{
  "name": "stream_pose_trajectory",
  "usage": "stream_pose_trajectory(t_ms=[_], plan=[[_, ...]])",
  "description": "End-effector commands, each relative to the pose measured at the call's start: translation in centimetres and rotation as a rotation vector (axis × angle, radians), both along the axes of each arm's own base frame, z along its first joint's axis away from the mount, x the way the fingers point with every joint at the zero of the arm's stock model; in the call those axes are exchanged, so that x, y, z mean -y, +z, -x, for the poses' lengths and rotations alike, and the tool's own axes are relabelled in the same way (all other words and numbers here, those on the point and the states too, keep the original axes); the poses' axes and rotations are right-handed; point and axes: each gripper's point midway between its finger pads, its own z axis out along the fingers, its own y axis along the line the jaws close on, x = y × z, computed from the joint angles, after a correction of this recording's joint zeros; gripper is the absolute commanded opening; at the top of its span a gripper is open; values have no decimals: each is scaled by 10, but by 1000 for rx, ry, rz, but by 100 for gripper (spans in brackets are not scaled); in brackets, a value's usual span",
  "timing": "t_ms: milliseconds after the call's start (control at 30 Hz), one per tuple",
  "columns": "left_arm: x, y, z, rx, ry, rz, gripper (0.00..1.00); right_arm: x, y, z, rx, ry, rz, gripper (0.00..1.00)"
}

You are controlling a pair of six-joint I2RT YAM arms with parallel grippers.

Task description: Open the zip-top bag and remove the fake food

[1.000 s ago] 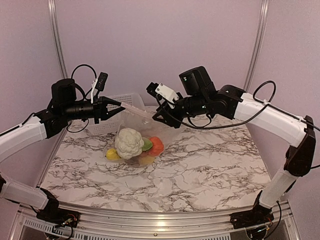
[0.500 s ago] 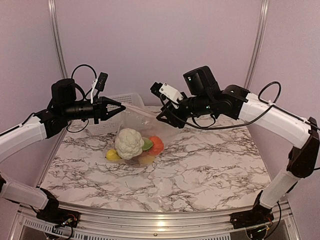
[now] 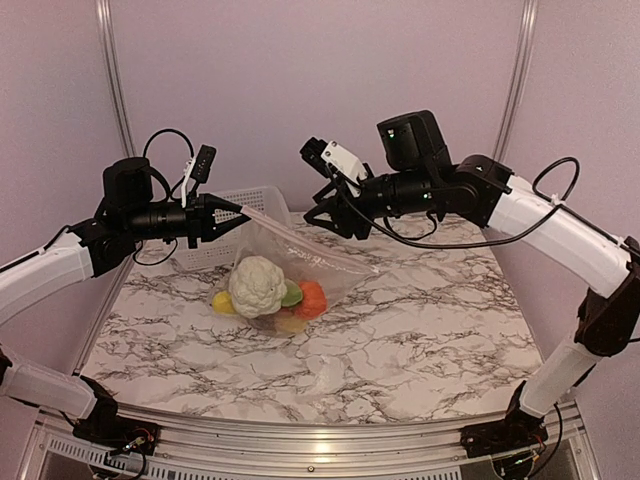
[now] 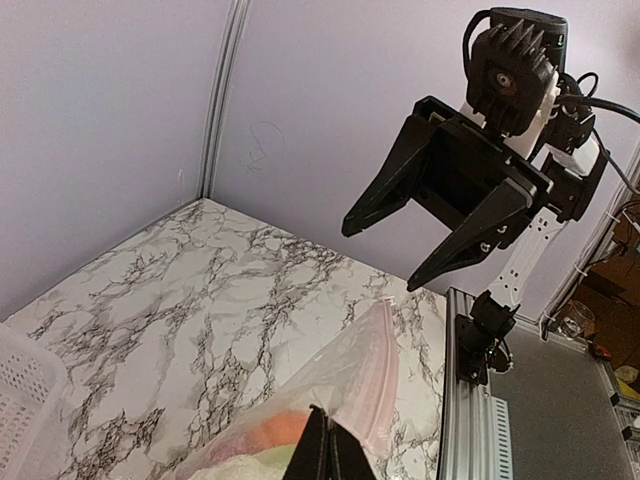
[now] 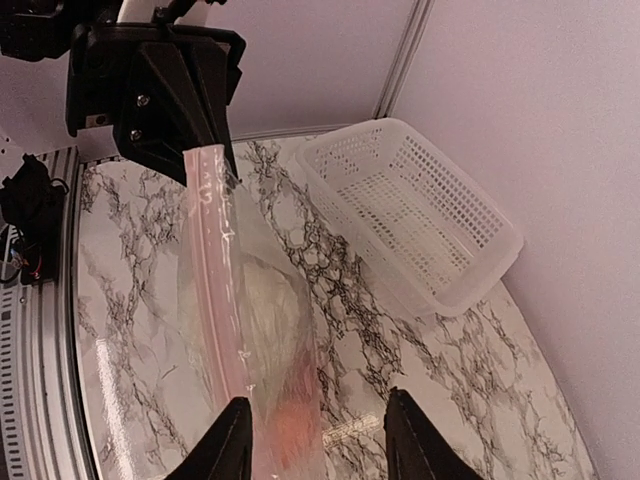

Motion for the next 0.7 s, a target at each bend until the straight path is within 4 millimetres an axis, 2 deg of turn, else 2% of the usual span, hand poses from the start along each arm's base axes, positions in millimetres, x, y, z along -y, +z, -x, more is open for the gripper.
stream_pose_trajectory(t_ms=[0,300,467,667], plan=[[2,18,4,35,-22,23,0,-18,19,18,20,86,-46,43],[2,17,4,33,-23,22,0,-37,1,26,14,122,6,42],[2,16,4,31,-26,23,0,-38,-7,19,29,85,34,40],[2,17,5,31,-27,24,0,-32,-14,2,66,2,77,29]])
